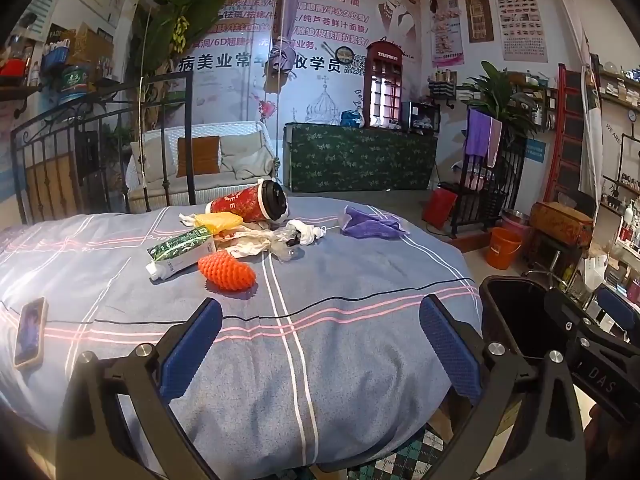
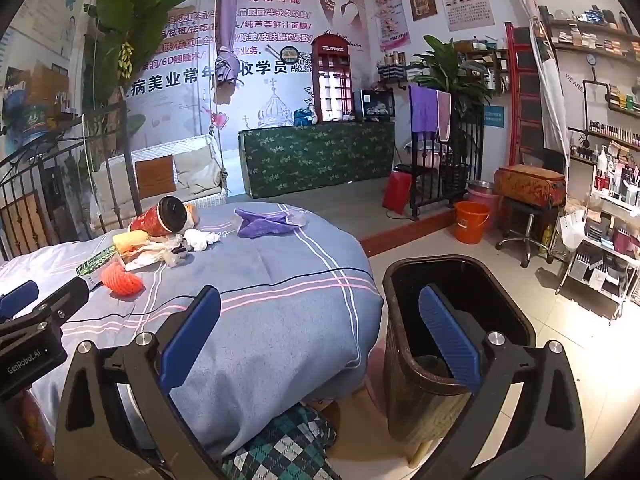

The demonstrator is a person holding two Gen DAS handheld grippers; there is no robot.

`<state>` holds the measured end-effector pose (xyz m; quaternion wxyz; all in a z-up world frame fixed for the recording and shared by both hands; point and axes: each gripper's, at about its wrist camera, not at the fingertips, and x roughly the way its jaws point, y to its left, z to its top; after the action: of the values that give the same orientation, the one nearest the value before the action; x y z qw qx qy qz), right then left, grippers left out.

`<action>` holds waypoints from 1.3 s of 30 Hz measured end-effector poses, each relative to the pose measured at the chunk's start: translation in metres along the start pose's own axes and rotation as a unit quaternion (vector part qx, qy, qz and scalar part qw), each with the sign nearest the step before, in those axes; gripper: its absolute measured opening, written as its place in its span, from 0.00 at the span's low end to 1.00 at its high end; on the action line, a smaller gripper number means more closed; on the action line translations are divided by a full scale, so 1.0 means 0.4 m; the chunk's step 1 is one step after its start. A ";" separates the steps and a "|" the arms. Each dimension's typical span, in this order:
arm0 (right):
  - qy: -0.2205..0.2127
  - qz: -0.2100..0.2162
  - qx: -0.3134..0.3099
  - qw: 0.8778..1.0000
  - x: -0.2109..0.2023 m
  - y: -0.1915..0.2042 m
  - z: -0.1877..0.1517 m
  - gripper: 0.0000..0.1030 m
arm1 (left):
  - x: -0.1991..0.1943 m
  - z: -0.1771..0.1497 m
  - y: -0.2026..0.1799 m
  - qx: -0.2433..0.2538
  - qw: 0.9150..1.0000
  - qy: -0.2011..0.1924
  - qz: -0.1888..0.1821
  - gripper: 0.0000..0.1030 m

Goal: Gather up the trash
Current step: 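Move both tools toward the trash pile on the bed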

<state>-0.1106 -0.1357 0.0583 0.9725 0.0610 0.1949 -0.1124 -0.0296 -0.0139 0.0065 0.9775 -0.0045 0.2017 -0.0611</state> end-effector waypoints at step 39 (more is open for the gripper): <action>-0.003 0.000 0.001 1.000 -0.002 -0.007 -0.009 0.95 | -0.005 -0.019 -0.005 0.002 1.000 0.011 0.002 0.95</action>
<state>-0.1132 -0.1378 0.0552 0.9731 0.0618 0.1913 -0.1128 -0.0348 -0.0155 0.0003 0.9755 -0.0016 0.2119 -0.0596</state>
